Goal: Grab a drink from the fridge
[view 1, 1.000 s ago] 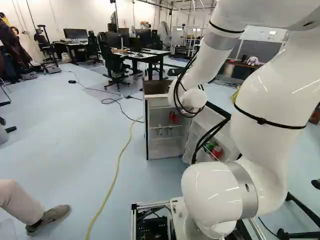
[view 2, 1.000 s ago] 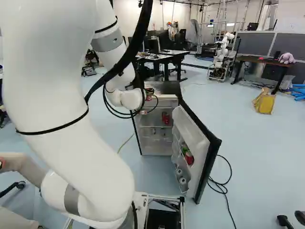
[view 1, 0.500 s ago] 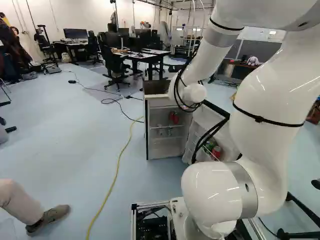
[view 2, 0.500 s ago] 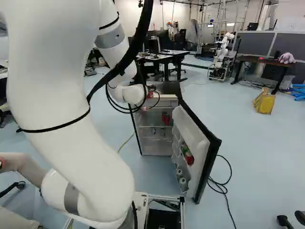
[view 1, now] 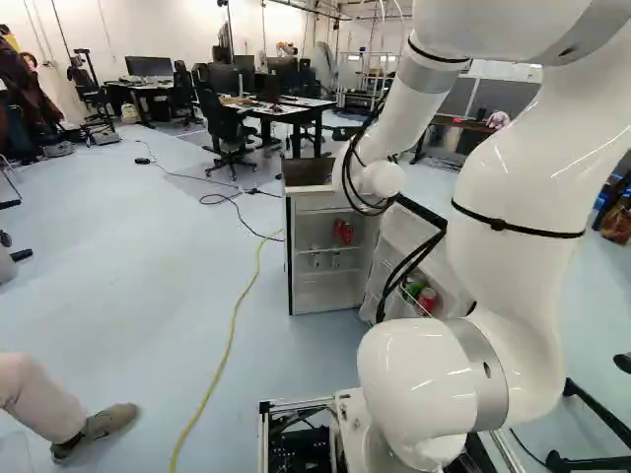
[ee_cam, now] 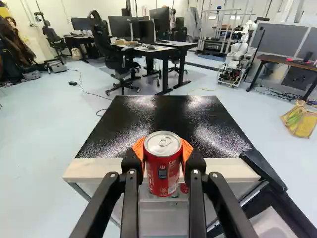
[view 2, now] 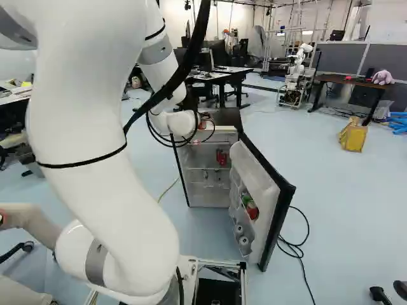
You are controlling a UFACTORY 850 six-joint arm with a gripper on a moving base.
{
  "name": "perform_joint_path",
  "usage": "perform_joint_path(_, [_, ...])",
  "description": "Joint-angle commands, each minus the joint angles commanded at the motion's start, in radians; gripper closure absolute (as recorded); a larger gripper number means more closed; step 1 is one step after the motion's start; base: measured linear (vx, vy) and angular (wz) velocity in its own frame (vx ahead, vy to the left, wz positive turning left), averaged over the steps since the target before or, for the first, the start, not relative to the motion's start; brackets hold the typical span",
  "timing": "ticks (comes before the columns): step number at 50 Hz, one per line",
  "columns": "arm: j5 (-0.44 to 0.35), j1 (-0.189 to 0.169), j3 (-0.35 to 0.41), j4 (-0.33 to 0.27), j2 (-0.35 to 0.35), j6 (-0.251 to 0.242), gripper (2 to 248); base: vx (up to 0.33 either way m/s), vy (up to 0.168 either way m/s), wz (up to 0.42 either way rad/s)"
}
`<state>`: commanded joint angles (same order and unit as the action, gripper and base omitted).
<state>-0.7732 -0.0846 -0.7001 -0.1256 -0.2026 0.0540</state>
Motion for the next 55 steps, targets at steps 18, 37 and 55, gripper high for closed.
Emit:
perform_joint_path(18, [-0.012, -0.004, -0.050, 0.000, -0.043, 0.000, 156, 0.000, 0.000, 0.000])
perform_joint_path(37, [-0.013, -0.003, -0.102, 0.000, -0.088, 0.000, 156, 0.000, 0.000, 0.000])
perform_joint_path(55, [-0.013, -0.001, -0.153, 0.000, -0.131, 0.000, 156, 0.000, 0.000, 0.000])
